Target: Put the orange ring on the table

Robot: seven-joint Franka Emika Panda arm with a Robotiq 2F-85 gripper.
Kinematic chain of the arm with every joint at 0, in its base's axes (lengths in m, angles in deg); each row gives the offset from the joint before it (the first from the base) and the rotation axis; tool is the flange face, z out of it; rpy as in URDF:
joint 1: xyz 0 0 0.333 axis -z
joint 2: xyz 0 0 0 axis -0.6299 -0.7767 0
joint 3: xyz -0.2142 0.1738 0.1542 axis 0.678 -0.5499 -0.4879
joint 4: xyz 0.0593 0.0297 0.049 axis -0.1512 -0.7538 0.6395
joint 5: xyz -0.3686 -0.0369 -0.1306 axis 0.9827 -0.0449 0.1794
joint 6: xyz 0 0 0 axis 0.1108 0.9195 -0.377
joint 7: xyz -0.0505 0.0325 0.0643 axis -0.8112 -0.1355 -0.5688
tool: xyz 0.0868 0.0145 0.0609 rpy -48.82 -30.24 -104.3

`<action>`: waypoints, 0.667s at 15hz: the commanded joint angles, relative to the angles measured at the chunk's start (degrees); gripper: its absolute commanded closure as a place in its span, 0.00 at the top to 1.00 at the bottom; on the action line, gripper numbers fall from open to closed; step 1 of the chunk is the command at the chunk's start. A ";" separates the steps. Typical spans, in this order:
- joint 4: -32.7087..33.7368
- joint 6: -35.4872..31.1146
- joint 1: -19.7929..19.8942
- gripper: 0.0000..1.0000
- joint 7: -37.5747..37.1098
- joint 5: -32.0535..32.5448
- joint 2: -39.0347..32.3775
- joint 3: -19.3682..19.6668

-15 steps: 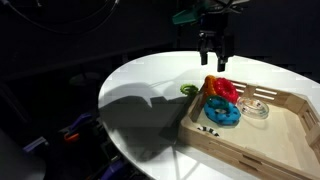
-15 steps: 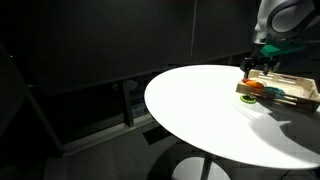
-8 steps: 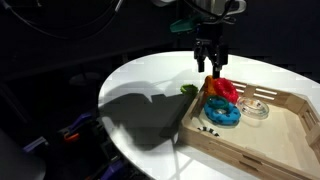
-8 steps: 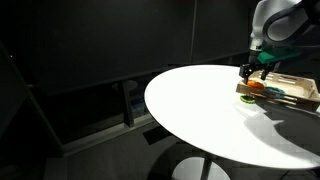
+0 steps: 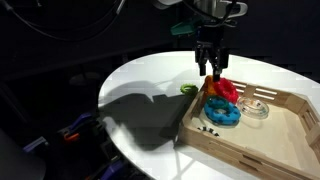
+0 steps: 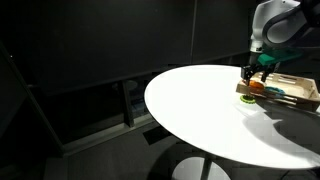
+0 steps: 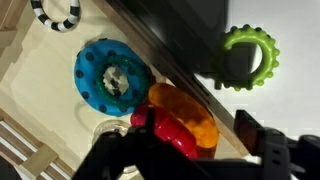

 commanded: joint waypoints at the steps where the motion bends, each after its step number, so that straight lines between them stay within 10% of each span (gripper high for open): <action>1: 0.39 -0.56 -0.77 0.69 -2.00 1.70 -0.31 1.08; 10: 0.62 -0.56 -0.88 0.12 -2.50 1.68 -0.11 1.51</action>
